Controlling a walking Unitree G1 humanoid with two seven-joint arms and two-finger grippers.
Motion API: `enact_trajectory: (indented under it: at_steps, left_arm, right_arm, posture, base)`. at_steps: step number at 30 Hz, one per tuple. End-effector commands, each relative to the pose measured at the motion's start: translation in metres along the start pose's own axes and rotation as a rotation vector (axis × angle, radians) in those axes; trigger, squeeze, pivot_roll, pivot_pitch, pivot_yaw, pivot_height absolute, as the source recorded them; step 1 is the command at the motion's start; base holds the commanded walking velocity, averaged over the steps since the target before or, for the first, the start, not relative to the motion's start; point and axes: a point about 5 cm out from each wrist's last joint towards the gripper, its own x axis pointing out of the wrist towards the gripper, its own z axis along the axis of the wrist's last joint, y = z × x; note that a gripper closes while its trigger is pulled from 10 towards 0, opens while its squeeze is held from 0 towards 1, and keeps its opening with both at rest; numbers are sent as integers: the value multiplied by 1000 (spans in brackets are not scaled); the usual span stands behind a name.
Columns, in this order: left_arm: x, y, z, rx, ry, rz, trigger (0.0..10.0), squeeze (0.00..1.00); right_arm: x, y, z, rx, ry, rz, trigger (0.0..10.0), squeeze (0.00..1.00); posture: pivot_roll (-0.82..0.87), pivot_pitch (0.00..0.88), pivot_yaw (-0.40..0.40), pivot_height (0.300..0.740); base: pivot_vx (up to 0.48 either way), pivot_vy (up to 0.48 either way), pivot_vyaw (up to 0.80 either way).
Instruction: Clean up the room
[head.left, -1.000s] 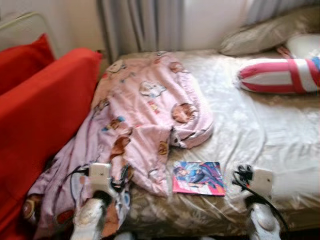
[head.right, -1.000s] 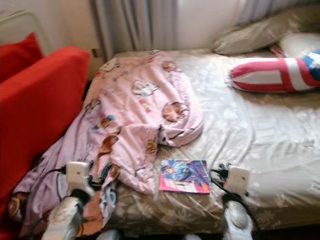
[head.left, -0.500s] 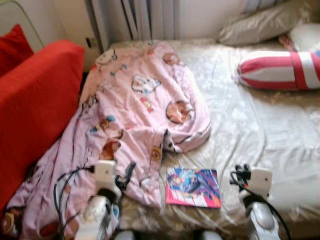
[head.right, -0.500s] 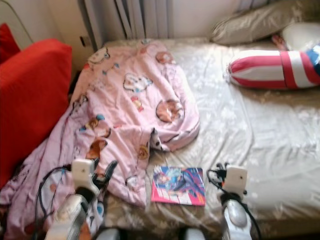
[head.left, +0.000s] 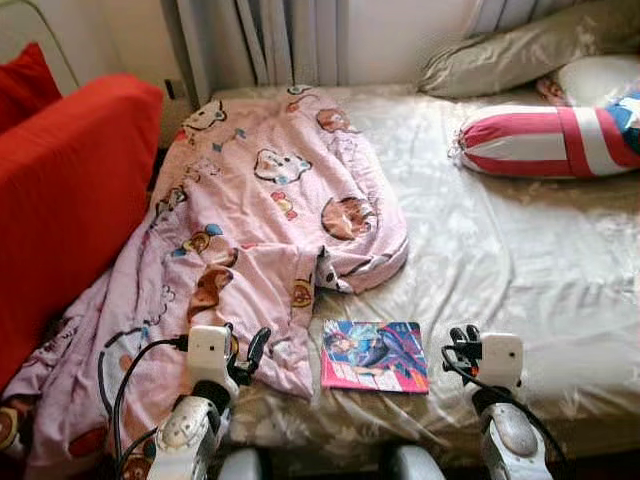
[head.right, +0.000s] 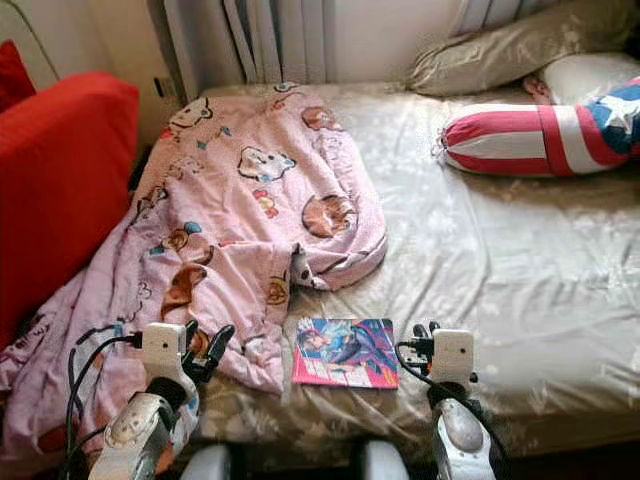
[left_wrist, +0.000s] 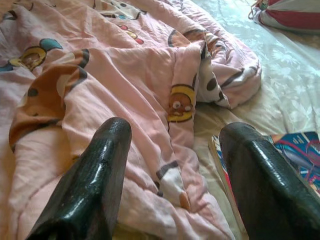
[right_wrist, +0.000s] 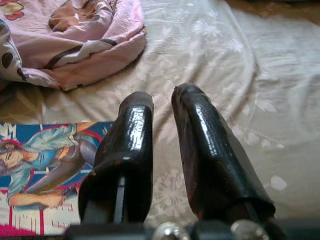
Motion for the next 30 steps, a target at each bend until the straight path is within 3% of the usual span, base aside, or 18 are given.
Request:
enact_trajectory:
  at_steps: [1, 8, 11, 20, 30]
  left_arm:
    - [-2, 0, 1, -1, 1, -6, 10000, 0]
    - [1, 0, 2, -4, -3, 1, 10000, 0]
    - [1, 0, 3, -5, -4, 1, 10000, 0]
    - [2, 1, 4, -8, -8, -1, 10000, 0]
    - [3, 4, 4, -3, 3, 8, 10000, 0]
  right_arm:
    - [2, 3, 1, 1, -1, 3, 10000, 0]
    - [7, 9, -2, 3, 44, 14, 10000, 0]
    - [8, 13, 4, 15, -4, 24, 10000, 0]
    - [11, 15, 6, 25, 0, 11, 10000, 0]
    - [18, 12, -3, 99, 86, -52, 10000, 0]
  posture:
    - [3, 92, 7, 617]
    - [8, 98, 11, 612]
    - [8, 99, 14, 597]
    - [15, 102, 23, 597]
    - [48, 116, 46, 597]
  base:
    - [0, 0, 0]
    - [0, 0, 0]
    - [0, 0, 0]
    - [0, 0, 0]
    - [0, 0, 0]
